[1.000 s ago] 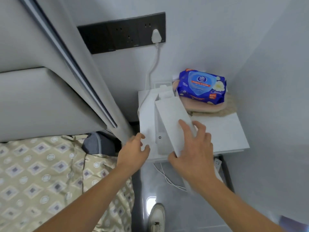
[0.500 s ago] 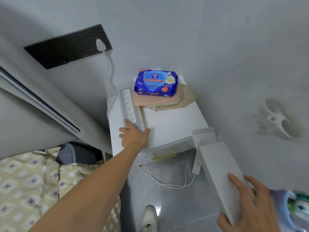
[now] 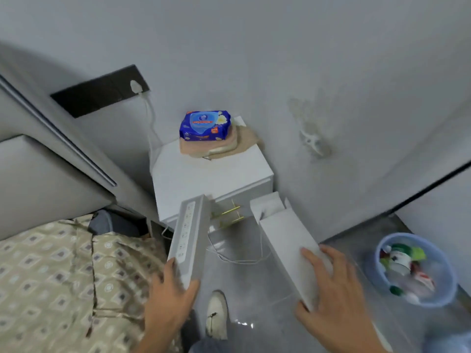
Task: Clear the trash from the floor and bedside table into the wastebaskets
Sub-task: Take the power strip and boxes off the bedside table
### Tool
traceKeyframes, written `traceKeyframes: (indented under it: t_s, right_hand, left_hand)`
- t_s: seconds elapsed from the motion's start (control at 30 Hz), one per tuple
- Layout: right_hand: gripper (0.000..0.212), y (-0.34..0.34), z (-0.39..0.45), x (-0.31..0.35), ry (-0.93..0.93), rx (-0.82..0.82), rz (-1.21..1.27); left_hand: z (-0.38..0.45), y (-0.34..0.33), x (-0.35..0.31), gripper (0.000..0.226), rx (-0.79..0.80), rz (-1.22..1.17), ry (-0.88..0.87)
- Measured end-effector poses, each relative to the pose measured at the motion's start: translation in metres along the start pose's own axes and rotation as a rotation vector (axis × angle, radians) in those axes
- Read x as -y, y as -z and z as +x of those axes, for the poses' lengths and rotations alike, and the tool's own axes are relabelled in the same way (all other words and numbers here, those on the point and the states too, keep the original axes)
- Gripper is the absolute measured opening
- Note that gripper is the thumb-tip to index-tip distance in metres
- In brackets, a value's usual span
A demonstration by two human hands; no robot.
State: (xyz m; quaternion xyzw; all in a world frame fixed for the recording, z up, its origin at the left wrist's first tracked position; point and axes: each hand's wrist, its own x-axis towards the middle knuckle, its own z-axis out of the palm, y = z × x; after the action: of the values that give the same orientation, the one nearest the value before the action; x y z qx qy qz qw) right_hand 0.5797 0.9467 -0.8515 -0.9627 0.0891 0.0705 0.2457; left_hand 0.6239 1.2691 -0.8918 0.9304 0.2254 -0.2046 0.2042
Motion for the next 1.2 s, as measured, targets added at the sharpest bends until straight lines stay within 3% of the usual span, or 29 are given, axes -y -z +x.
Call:
traceKeyframes:
  t_s: [0.13,0.2,0.27,0.43,0.63,0.83,1.0,1.1,1.2]
  right_hand:
    - [0.091,0.023,-0.073,-0.058,-0.042,0.043,0.014]
    - [0.091,0.032,-0.111,-0.095,-0.096,0.053,0.026]
    - [0.092,0.042,-0.15,-0.138,-0.168,0.053,0.048]
    - [0.092,0.051,-0.246,-0.254,-0.434,-0.032,0.078]
    - [0.085,0.04,-0.317,-0.369,-0.82,-0.133,0.215]
    - [0.072,0.002,-0.317,-0.479,-1.097,-0.146,0.463]
    - [0.076,-0.04,-0.264,-0.554,-1.212,-0.177,0.76]
    - [0.068,-0.064,-0.234,-0.585,-1.23,-0.122,0.685]
    - [0.064,-0.086,-0.218,-0.603,-1.25,-0.015,0.574]
  left_hand:
    - [-0.101,-0.045,-0.017,0.109,0.08,-0.077,0.01]
    - [-0.143,-0.074,-0.03,0.113,0.128,-0.027,-0.076]
    - [-0.178,-0.105,-0.048,0.109,0.21,0.057,-0.162]
    - [-0.257,-0.183,-0.107,0.102,0.328,0.129,-0.172]
    - [-0.323,-0.273,-0.187,0.073,0.526,0.255,-0.487]
    - [-0.337,-0.4,-0.265,0.055,0.707,0.324,-0.707]
    - [-0.314,-0.501,-0.306,0.067,0.702,0.455,-0.809]
    - [-0.306,-0.544,-0.322,0.074,0.652,0.523,-0.825]
    - [-0.308,-0.579,-0.329,0.063,0.608,0.584,-0.863]
